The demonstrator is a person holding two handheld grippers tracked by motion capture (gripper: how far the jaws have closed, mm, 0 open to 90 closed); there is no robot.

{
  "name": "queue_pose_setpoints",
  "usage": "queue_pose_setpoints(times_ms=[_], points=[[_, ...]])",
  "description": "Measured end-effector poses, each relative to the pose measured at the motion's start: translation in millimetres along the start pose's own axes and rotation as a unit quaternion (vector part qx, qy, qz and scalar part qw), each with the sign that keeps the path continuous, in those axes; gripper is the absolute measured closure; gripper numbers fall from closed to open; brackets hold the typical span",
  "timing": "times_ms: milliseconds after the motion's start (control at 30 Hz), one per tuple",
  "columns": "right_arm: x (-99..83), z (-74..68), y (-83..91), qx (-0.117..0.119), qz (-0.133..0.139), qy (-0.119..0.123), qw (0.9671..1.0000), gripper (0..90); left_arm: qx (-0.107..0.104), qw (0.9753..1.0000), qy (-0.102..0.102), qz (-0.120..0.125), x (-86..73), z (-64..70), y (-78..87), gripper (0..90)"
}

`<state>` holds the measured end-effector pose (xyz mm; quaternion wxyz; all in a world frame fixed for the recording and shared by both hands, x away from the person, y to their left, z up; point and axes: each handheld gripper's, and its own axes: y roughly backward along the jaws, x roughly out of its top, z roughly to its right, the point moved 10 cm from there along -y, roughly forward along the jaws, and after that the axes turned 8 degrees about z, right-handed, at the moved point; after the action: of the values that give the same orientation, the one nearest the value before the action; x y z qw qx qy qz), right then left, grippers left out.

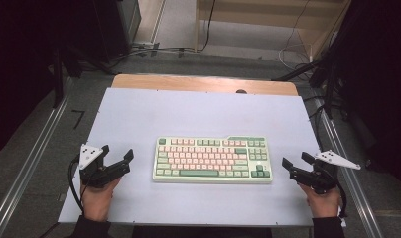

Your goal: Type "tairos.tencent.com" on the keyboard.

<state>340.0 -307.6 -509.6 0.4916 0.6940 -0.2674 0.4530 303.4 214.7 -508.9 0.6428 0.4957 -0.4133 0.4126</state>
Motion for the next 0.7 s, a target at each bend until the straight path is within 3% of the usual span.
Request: queue_pose_setpoints(times_ms=[433, 700], points=[[-6.7, 26.4, 8.3, -0.03, -0.001, -0.016, 0.9994, 18.7, 0.023, 0.9997, 0.012, 0.003, 1.1, -20.4, 4.5, 16.5], [-8.7, 40.9, 11.2, -0.046, 0.001, -0.028, 0.9985, 18.7, 0.025, 0.9995, 0.013, -0.012, -3.5, -26.0, 3.4, 16.5]])
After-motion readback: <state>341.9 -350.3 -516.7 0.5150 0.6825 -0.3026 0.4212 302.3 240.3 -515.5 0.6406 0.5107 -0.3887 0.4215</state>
